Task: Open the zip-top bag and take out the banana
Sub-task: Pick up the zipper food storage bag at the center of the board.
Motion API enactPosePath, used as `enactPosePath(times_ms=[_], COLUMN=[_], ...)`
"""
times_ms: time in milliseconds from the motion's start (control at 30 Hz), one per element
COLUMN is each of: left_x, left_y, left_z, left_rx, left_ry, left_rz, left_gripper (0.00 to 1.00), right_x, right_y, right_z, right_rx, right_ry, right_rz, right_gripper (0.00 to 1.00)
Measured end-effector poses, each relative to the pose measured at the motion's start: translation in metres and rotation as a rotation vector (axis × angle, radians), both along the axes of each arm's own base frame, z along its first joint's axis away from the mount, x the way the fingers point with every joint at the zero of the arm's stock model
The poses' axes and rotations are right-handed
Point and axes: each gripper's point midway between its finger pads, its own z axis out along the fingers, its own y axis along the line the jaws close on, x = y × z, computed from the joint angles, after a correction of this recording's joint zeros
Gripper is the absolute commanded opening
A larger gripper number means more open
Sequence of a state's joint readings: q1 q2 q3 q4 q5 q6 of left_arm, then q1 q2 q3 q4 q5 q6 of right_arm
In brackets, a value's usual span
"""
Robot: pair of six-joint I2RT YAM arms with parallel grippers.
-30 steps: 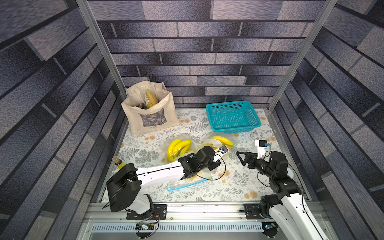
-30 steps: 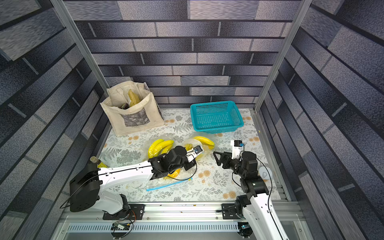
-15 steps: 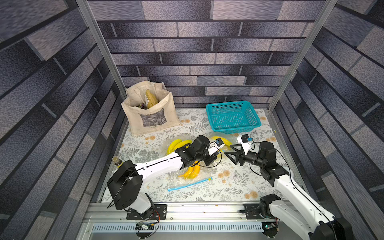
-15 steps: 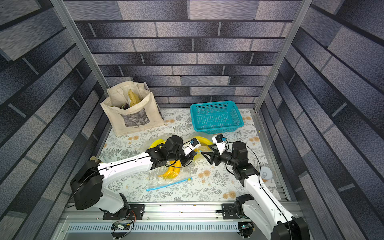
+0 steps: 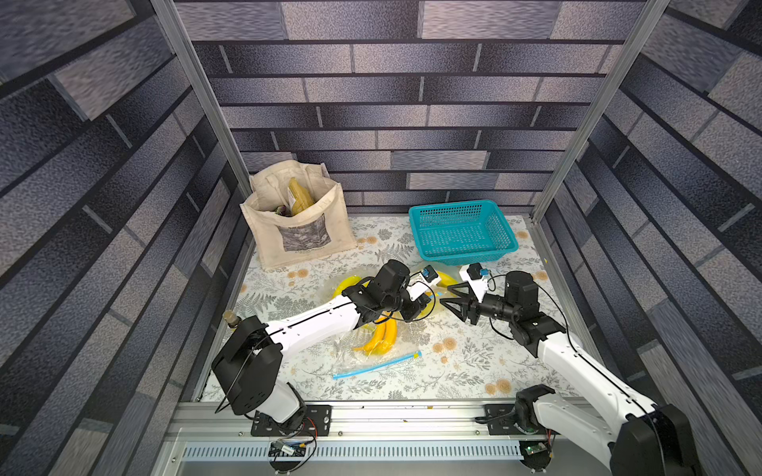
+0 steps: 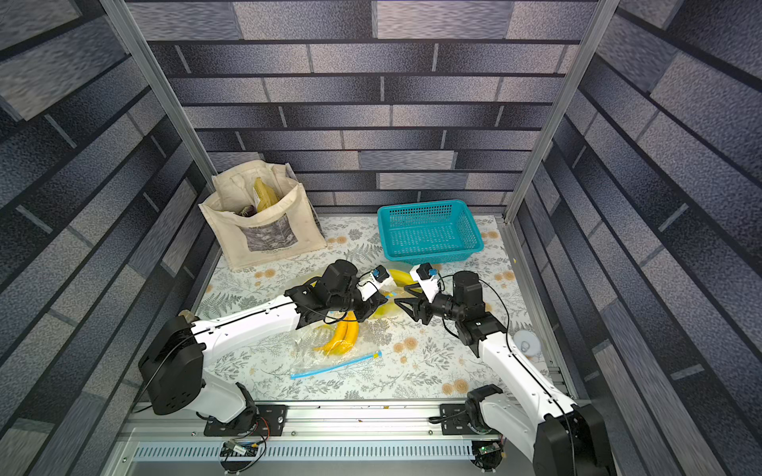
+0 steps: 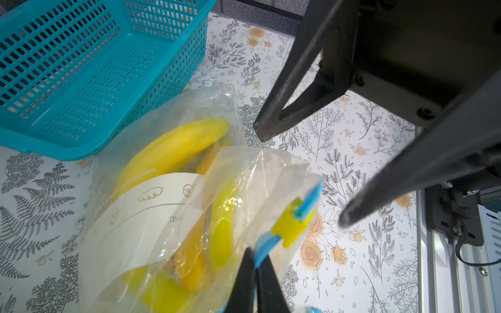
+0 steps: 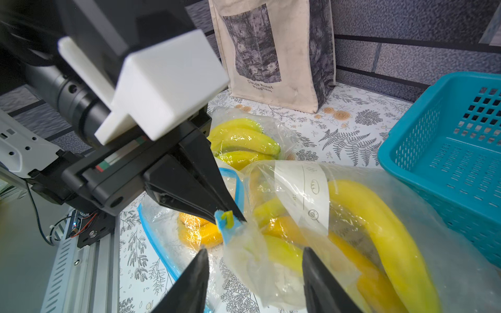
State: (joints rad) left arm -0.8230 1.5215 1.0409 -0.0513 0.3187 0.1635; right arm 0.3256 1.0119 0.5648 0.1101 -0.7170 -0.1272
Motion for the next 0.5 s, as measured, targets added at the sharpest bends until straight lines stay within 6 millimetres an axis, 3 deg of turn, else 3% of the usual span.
enactPosePath(times_ms=[167, 367, 500], left_x=[0.0, 0.0004, 0.0025], left_y=[0.0, 0.0003, 0.0017], left_z=[0.0, 0.0, 0.0001], left_rx=[-0.001, -0.003, -0.003], left_ry=[0.004, 0.007, 0.007], left_rz=[0.003, 0.005, 0.011], left_gripper=[0.07, 0.07, 0.07], right_x=[0.0023, 0.0005, 0.0004], right_y=[0.0069, 0.0096, 0.0103], right_z=[-0.0008, -0.0059, -0.0043], right_rx=[-0.009, -0.017, -0.016], right_ry=[0.0, 0.01, 0.008], right_rz=[0.028, 0.047, 0.054], right_gripper=[0.4, 0.37, 0.22])
